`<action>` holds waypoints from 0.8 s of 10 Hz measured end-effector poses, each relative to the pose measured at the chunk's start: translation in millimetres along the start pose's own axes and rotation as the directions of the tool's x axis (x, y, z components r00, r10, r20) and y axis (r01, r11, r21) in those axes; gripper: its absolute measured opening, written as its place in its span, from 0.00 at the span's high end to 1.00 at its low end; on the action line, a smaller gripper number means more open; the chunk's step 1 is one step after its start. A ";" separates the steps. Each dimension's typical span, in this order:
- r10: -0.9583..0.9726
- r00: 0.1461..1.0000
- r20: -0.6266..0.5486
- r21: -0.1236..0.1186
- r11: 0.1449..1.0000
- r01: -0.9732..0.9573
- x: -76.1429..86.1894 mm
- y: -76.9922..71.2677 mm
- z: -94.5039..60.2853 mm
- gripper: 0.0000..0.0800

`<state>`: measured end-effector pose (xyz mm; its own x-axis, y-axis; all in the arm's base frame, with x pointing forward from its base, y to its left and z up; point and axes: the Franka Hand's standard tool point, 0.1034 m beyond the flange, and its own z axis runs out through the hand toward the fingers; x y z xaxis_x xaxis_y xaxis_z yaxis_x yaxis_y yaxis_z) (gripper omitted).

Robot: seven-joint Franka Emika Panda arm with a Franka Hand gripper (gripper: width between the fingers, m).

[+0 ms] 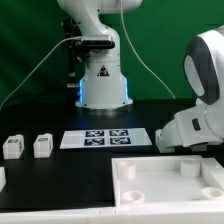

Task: Assemble one leg

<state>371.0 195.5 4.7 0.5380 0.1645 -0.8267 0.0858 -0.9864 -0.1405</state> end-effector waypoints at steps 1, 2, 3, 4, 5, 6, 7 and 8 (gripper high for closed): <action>0.001 1.000 0.000 0.001 1.000 -0.001 0.2 1.2 -0.2 0.19; 0.001 1.000 0.000 0.001 1.000 -0.001 0.2 0.9 0.0 0.19; 0.001 1.000 0.000 0.001 1.000 -0.001 0.2 0.8 0.1 0.32; 0.001 1.000 0.000 0.001 1.000 -0.001 0.2 0.8 0.1 0.49; 0.001 1.000 0.001 0.001 1.000 -0.001 0.1 0.8 0.1 0.64; 0.001 1.000 0.001 0.001 1.000 -0.001 0.1 0.8 0.2 0.64; 0.001 1.000 0.001 0.001 1.000 -0.001 0.1 0.8 0.2 0.64; 0.001 1.000 0.001 0.001 1.000 -0.001 0.1 0.8 0.2 0.64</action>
Offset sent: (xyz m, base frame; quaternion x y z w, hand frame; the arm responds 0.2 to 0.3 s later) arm 0.0000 0.0000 0.0000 0.0000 0.0000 0.0000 1.0000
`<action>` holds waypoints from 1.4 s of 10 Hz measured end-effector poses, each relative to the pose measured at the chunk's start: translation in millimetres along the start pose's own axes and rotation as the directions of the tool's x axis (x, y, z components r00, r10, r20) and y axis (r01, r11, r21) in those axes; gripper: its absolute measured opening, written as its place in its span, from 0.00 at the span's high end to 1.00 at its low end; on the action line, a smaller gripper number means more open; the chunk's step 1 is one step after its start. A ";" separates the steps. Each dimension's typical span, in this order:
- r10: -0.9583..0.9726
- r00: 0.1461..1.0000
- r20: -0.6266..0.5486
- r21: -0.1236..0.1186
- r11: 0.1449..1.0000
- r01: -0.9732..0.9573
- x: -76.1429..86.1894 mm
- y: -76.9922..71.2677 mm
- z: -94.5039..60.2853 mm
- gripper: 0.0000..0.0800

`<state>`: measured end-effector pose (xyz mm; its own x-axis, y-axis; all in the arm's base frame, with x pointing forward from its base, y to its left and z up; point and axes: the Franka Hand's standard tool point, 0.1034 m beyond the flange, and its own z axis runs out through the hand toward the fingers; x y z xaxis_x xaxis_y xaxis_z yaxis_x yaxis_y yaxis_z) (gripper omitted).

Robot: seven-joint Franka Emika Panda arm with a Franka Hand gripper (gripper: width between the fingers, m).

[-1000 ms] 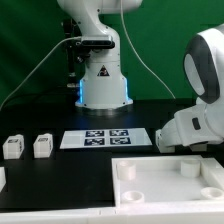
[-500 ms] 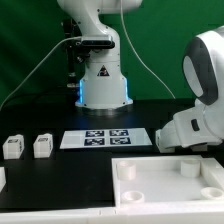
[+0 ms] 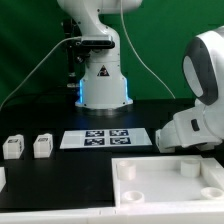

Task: Assemble one leg

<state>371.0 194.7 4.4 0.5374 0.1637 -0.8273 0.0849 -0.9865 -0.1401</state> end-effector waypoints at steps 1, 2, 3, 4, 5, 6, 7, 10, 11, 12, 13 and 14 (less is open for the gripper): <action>0.000 1.000 0.000 0.000 1.000 0.000 0.0 0.0 0.0 0.64; 0.000 1.000 0.000 0.000 1.000 0.000 0.0 0.0 0.0 0.64; 0.000 1.000 0.000 0.000 1.000 0.000 0.0 0.0 0.0 0.64; 0.000 1.000 0.000 0.000 1.000 0.000 0.0 0.0 0.0 0.64; 0.000 1.000 0.000 0.000 1.000 0.000 0.1 0.0 0.0 0.64; 0.000 1.000 -0.031 0.001 1.000 0.000 1.9 -0.7 -4.4 0.64; -0.027 0.998 -0.052 0.001 1.000 0.027 -4.2 2.7 -20.0 0.64; -0.020 0.892 -0.451 -0.011 1.000 0.016 -34.6 16.5 -117.4 0.64; -0.030 0.851 -0.524 -0.023 1.000 0.021 -46.1 25.7 -134.3 0.64; -0.031 0.794 -0.608 -0.028 0.999 0.018 -54.3 38.4 -154.4 0.64; -0.028 0.718 -0.695 -0.035 0.999 0.006 -61.3 45.3 -167.9 0.64; -0.033 0.646 -0.762 -0.046 0.999 -0.003 -68.1 46.6 -174.1 0.64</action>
Offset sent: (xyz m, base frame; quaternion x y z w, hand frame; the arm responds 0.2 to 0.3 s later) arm 0.0000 0.0000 0.0000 0.0000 0.0000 0.0000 1.0000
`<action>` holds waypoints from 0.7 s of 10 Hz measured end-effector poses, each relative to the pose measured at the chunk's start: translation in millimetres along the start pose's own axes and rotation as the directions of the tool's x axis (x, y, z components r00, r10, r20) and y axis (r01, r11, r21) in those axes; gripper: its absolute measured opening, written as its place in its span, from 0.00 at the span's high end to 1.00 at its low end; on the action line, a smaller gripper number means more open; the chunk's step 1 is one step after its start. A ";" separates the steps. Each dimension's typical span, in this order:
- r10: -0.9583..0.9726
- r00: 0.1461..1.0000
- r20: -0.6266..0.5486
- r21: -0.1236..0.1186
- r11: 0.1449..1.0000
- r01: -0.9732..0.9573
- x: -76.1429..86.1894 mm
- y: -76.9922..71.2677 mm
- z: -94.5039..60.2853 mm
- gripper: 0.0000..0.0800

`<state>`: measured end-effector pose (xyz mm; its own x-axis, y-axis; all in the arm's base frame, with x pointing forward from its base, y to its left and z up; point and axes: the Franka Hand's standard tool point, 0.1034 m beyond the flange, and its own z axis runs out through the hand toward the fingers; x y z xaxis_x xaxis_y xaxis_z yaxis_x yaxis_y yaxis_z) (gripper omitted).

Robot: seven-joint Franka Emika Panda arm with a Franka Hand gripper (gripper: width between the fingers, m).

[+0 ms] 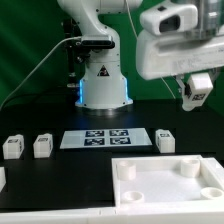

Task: Assemble one leg

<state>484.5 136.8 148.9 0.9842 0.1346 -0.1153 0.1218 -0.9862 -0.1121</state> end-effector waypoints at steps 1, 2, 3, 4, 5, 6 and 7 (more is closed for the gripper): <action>0.022 0.999 -0.044 -0.011 1.000 -0.023 -4.9 -0.4 -8.6 0.64; 0.013 0.982 -0.191 -0.010 1.000 -0.016 6.7 0.0 -11.7 0.64; 0.003 0.939 -0.343 -0.014 1.000 -0.008 6.2 0.8 -9.8 0.64; 0.001 0.951 -0.310 -0.020 1.000 -0.008 -6.1 2.7 -1.4 0.64; 0.003 0.950 -0.313 -0.017 1.000 -0.009 0.0 2.0 -3.3 0.64; -0.025 0.916 -0.401 -0.030 0.999 0.014 12.9 -1.2 5.0 0.64; -0.084 0.925 -0.370 -0.058 0.996 0.067 26.4 12.2 17.6 0.64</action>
Offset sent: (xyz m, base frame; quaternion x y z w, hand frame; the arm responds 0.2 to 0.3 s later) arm 0.0000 0.0000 0.0000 0.0000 0.0000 0.0000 1.0000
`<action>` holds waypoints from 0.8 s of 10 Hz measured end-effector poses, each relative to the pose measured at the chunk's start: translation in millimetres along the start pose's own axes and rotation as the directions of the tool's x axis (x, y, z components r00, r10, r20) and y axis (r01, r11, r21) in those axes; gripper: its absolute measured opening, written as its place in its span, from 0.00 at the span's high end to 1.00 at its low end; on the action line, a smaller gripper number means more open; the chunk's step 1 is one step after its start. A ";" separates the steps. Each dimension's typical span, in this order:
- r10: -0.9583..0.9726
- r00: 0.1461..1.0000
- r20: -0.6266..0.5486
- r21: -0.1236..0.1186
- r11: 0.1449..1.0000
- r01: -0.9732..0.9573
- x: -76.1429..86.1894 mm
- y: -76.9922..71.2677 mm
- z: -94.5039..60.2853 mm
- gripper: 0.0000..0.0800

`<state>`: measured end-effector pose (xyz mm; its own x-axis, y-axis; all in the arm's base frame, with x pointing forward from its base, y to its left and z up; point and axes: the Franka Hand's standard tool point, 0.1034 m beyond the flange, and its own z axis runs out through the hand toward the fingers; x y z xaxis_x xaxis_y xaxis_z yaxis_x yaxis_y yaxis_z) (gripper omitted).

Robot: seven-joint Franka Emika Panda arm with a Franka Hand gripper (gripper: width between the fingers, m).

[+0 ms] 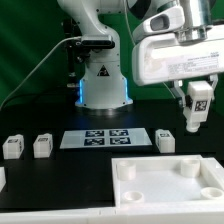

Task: Assemble one leg

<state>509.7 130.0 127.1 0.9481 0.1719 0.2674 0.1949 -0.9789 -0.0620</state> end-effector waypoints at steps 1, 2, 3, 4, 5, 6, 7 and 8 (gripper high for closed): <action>-0.016 0.999 -0.050 -0.012 1.000 0.016 43.8 16.0 -16.4 0.64; -0.025 0.997 -0.073 -0.008 1.000 0.024 65.1 21.6 -14.6 0.64; -0.052 0.995 -0.080 0.000 0.999 0.052 90.0 26.0 -4.8 0.64; -0.052 0.995 -0.089 0.002 0.999 0.053 92.9 24.4 -5.0 0.64; -0.055 0.995 -0.085 0.001 0.998 0.056 89.4 23.9 -4.7 0.64; -0.055 0.995 -0.084 0.002 0.998 0.055 89.2 23.8 -4.0 0.64; -0.055 0.995 -0.083 0.002 0.998 0.056 89.1 23.7 -3.8 0.64; -0.055 0.995 -0.083 0.002 0.998 0.056 89.0 23.7 -3.6 0.64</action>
Offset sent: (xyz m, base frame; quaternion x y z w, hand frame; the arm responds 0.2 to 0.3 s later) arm 0.0000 0.0000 0.0000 0.0000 0.0000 0.0000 1.0000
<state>597.8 121.7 152.9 0.9118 0.2159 0.3494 0.2478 -0.9676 -0.0489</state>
